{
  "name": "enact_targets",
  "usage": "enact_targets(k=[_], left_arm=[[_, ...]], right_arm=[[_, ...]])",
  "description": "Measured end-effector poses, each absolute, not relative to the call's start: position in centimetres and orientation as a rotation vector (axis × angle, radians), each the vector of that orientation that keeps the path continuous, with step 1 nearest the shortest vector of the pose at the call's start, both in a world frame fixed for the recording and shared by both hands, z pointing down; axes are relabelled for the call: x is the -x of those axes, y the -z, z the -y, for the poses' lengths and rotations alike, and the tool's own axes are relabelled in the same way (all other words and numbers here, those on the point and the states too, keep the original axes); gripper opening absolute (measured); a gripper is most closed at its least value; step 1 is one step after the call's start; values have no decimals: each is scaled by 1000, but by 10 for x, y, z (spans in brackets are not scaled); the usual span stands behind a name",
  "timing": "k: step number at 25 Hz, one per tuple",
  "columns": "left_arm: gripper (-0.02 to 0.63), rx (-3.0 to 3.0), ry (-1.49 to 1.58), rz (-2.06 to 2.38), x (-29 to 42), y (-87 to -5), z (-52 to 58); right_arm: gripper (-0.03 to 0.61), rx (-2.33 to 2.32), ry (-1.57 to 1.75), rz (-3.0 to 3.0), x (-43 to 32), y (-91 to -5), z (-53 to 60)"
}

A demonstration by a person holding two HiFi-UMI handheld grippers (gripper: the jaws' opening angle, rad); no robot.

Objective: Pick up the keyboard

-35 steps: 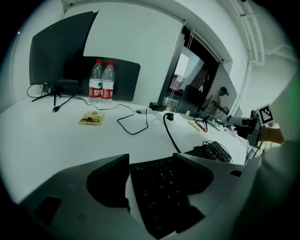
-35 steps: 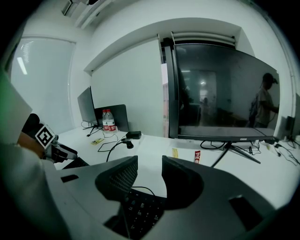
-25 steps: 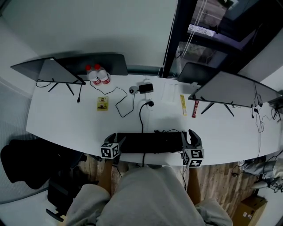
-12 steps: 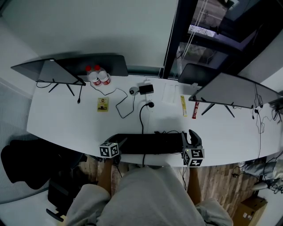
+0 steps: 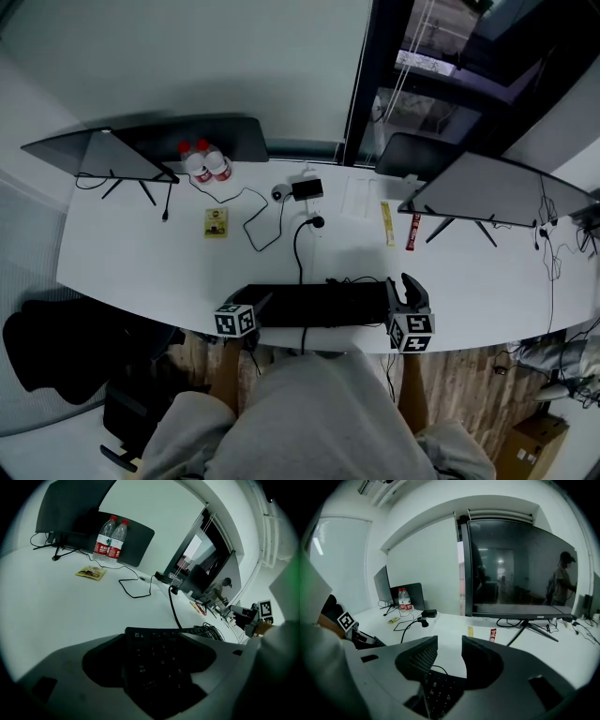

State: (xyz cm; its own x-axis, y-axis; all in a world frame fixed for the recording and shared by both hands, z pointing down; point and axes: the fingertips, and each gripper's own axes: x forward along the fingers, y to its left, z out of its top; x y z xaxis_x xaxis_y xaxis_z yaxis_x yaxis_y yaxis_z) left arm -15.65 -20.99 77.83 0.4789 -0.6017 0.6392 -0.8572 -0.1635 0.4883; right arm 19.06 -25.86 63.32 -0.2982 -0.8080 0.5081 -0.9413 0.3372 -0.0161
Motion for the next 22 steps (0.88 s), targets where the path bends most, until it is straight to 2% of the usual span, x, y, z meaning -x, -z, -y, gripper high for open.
enact_targets(k=[14,22], left_arm=[[316,-1873,-402,1291,156,-780,210],[316,-1869,-393,1303,155,-780,210]], right_arm=[[179,-1571,-513,2155,-213,-653,252],[246,-1491,-651,2133,-214,-695,245]])
